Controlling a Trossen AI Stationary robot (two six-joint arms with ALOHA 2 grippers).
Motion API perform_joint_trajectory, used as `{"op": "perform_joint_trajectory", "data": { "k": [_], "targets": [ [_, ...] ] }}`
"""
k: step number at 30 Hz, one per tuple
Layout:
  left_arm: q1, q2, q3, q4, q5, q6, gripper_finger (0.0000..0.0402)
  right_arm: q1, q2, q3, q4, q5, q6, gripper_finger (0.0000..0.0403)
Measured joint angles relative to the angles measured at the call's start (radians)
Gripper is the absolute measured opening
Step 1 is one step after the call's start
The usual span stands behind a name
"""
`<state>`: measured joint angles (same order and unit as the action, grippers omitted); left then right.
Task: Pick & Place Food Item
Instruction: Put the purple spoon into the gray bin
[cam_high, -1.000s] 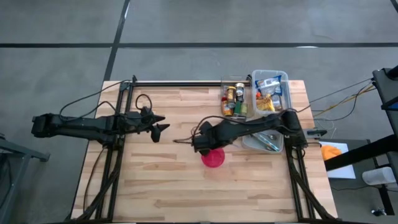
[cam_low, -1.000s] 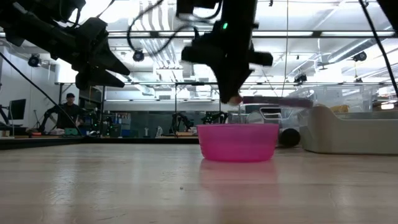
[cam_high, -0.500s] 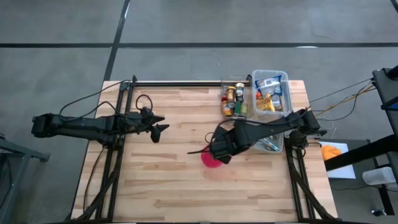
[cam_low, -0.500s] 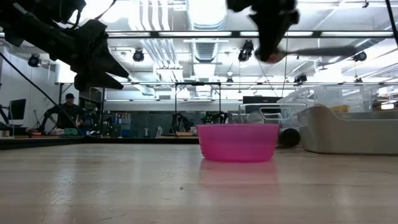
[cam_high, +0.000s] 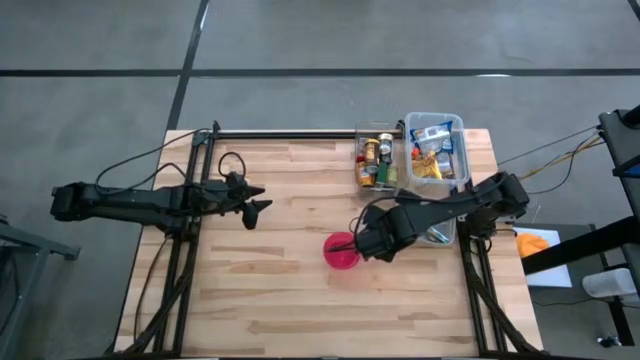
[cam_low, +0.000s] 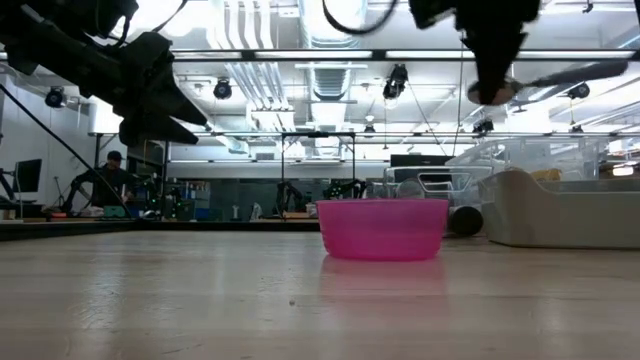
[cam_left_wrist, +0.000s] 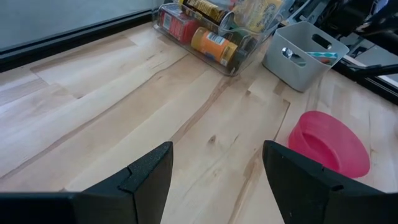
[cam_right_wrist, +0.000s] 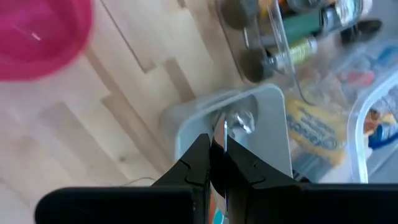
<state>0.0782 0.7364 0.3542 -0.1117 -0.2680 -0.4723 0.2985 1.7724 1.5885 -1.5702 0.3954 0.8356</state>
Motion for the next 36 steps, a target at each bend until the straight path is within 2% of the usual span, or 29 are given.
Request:
{"op": "perform_joint_trajectory", "data": {
  "k": [6, 13, 22, 30, 36],
  "targets": [
    [0.000, 0.000, 0.000, -0.003, 0.000, 0.000, 0.0248, 0.000, -0.083, -0.165, 0.050, -0.001, 0.057, 0.0018],
    [0.000, 0.000, 0.000, -0.007, 0.000, 0.000, 0.0248, -0.004, -0.232, -0.400, 0.245, 0.001, 0.074, 0.0018],
    [0.000, 0.000, 0.000, -0.016, 0.000, 0.000, 0.0248, -0.051, -0.401, -0.681, 0.474, 0.104, 0.073, 0.0018],
    [0.000, 0.000, 0.000, -0.015, 0.000, 0.000, 0.0248, -0.126, -0.444, -0.828, 0.639, 0.113, 0.069, 0.0018],
    [0.000, 0.000, 0.000, -0.015, 0.000, 0.000, 0.0248, -0.140, -0.433, -0.852, 0.666, 0.138, 0.069, 0.0018]
  ]
}}
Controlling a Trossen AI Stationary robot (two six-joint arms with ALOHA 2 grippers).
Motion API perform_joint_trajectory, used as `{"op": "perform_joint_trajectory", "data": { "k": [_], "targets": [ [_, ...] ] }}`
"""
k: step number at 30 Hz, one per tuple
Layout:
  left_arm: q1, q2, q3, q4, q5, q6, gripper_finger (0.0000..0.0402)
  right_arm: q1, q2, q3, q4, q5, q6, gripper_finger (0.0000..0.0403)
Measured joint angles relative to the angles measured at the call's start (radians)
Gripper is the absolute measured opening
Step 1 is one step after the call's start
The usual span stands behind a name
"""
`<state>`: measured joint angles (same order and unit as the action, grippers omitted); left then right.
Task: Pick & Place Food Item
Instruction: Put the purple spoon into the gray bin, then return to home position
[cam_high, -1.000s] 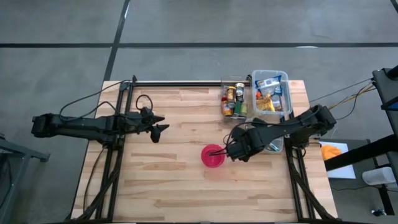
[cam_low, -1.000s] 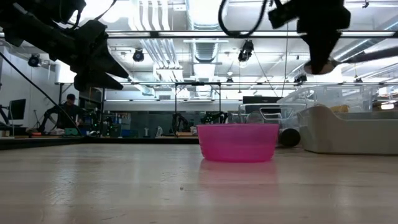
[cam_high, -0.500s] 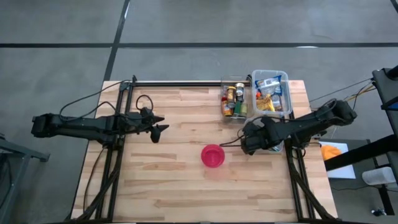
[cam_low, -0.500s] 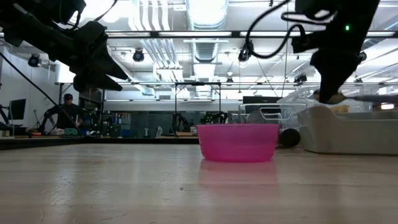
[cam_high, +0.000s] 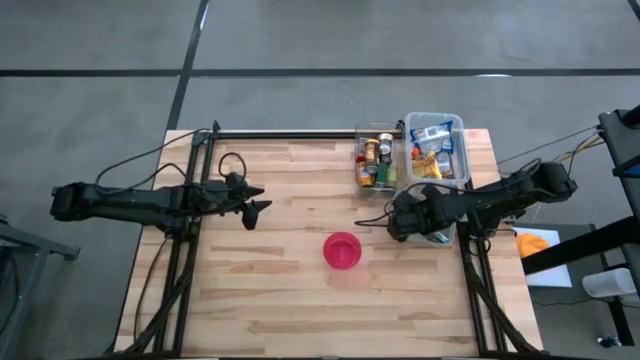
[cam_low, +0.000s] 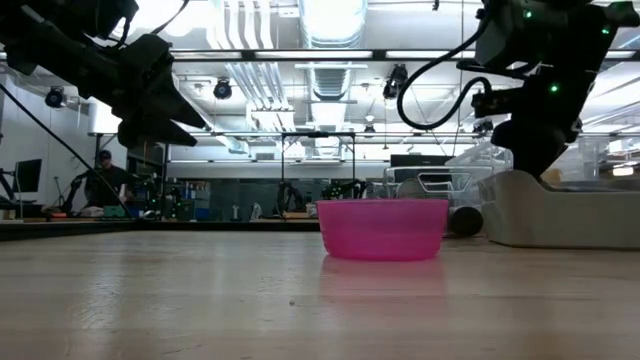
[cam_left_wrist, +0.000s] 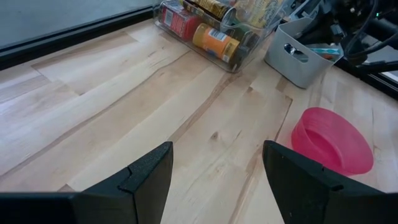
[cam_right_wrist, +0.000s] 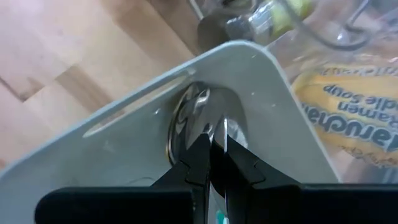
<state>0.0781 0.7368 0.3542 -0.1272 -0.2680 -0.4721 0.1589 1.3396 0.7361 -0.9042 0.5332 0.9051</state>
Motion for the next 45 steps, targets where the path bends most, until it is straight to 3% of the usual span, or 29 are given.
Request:
{"op": "perform_joint_trajectory", "data": {
  "k": [7, 28, 35, 45],
  "targets": [
    [0.000, 0.000, 0.000, -0.005, 0.000, 0.000, 0.0248, 0.000, 0.002, 0.000, 0.003, 0.046, 0.023, 0.0028],
    [0.000, 0.000, 0.000, -0.005, 0.000, 0.000, 0.0249, 0.002, -0.003, -0.004, 0.073, 0.023, 0.003, 0.0211],
    [0.000, 0.000, 0.000, -0.005, 0.000, 0.000, 0.0249, 0.002, -0.003, -0.004, 0.076, 0.015, 0.000, 0.0235],
    [0.000, 0.000, 0.000, -0.005, 0.000, 0.000, 0.0249, 0.002, -0.003, 0.023, 0.090, -0.014, 0.014, 0.0236]
  ]
}}
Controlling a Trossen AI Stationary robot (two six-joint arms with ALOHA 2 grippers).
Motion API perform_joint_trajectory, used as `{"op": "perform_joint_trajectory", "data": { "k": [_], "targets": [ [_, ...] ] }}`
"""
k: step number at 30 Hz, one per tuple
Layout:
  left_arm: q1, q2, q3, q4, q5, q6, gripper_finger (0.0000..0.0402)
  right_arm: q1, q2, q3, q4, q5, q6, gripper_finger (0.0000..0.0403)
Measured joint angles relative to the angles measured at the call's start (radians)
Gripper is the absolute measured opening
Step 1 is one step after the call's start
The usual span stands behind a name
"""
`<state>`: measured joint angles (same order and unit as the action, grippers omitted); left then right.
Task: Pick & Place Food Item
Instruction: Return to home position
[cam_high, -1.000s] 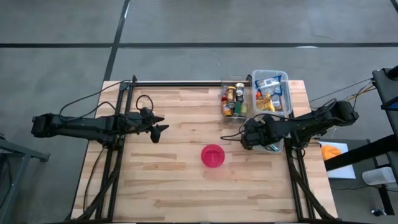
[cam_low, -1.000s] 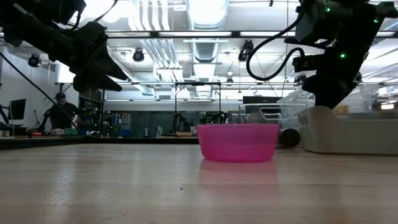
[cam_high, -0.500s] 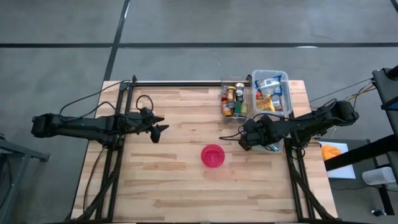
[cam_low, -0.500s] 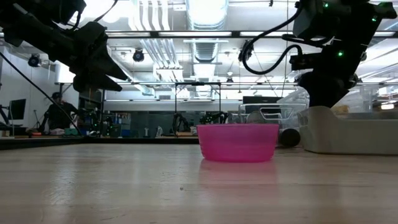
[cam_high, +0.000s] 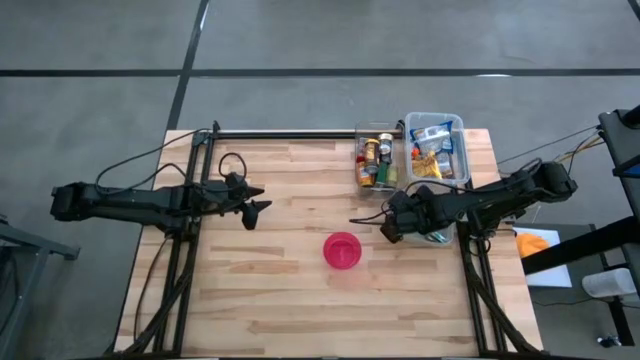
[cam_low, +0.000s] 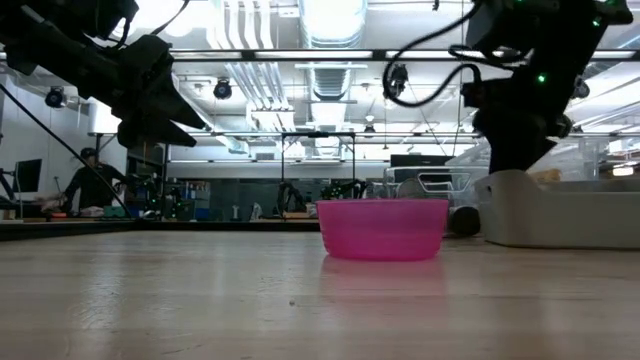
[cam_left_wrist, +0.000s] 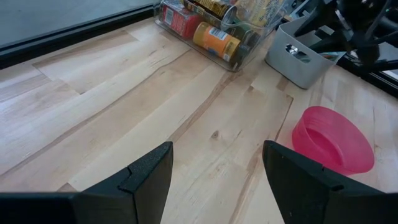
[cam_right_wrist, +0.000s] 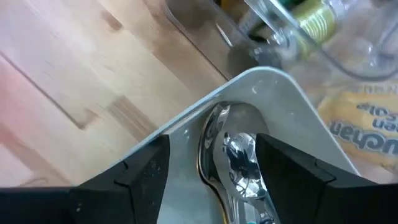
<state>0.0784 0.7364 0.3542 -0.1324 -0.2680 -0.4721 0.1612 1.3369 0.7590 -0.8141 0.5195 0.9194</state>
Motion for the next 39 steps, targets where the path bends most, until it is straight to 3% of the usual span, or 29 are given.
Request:
{"op": "perform_joint_trajectory", "data": {
  "k": [8, 16, 23, 25, 29, 34, 39],
  "targets": [
    [0.000, 0.000, 0.000, 0.000, 0.000, 0.000, 0.0249, 0.024, 0.000, 0.064, 0.087, 0.020, -0.092, 0.0219],
    [0.000, 0.000, 0.000, 0.000, 0.000, 0.000, 0.0249, 0.086, -0.002, 0.122, 0.184, 0.138, -0.182, 0.0163],
    [0.000, 0.000, 0.000, -0.001, 0.000, 0.000, 0.0249, 0.123, -0.002, 0.114, 0.440, 0.183, -0.393, 0.0096],
    [0.000, 0.000, 0.000, -0.001, 0.000, 0.000, 0.0249, 0.123, -0.002, 0.092, 0.565, 0.137, -0.475, 0.0071],
    [0.000, 0.000, 0.000, 0.000, 0.000, 0.000, 0.0249, 0.122, -0.001, 0.040, 0.872, -0.081, -0.694, 0.0018],
    [0.000, 0.000, 0.000, -0.001, 0.000, 0.000, 0.0249, 0.115, -0.001, -0.032, 1.192, -0.273, -0.891, 0.0015],
    [0.000, 0.000, 0.000, 0.000, 0.000, 0.000, 0.0248, 0.092, -0.033, -0.081, 1.254, -0.320, -0.924, 0.0015]
  ]
}}
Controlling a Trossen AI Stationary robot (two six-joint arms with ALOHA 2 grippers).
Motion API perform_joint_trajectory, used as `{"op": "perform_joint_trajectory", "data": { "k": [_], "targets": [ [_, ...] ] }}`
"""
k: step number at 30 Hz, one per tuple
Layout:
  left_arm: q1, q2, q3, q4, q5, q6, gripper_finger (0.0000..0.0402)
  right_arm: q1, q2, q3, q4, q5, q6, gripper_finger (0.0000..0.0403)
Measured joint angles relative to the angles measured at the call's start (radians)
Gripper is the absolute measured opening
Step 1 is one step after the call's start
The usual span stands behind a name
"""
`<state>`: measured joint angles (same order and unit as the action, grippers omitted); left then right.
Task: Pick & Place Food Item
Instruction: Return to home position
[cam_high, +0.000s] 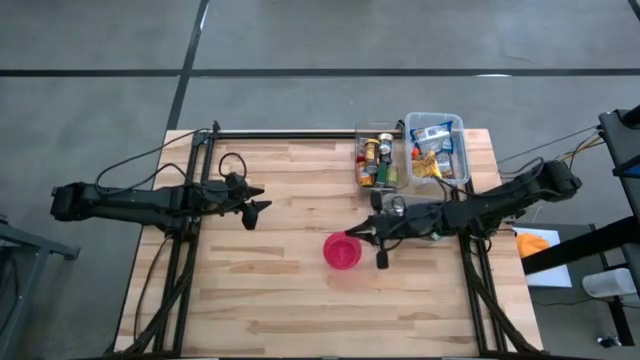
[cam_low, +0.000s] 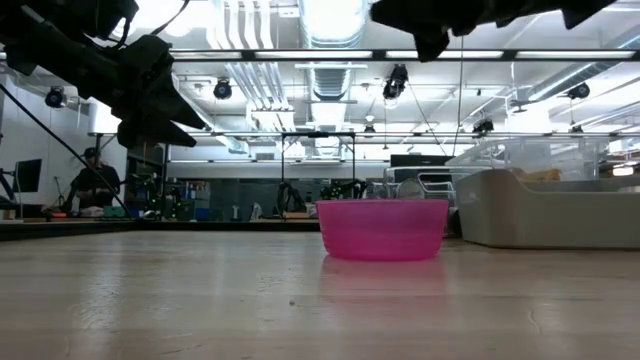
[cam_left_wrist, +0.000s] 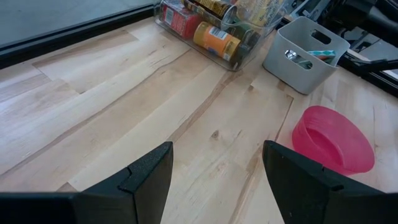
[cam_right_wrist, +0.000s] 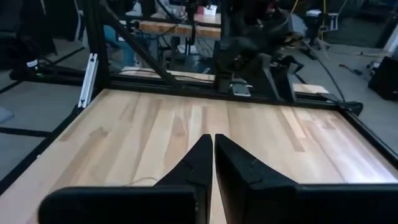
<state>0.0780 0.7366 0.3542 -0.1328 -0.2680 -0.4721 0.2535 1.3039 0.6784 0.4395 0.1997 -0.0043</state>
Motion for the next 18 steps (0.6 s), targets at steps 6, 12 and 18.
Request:
{"op": "perform_joint_trajectory", "data": {
  "k": [6, 12, 18],
  "targets": [
    [0.000, 0.000, 0.000, 0.000, 0.000, 0.000, 0.0248, -0.003, -0.159, -0.092, -0.043, -0.038, -0.026, 0.0015],
    [0.000, 0.000, 0.000, -0.001, 0.000, 0.000, 0.0248, -0.005, -0.408, -0.227, -0.177, -0.060, -0.080, 0.0015],
    [0.000, 0.000, 0.000, -0.001, 0.000, 0.000, 0.0248, -0.006, -0.674, -0.362, -0.197, -0.047, -0.137, 0.0015]
  ]
}}
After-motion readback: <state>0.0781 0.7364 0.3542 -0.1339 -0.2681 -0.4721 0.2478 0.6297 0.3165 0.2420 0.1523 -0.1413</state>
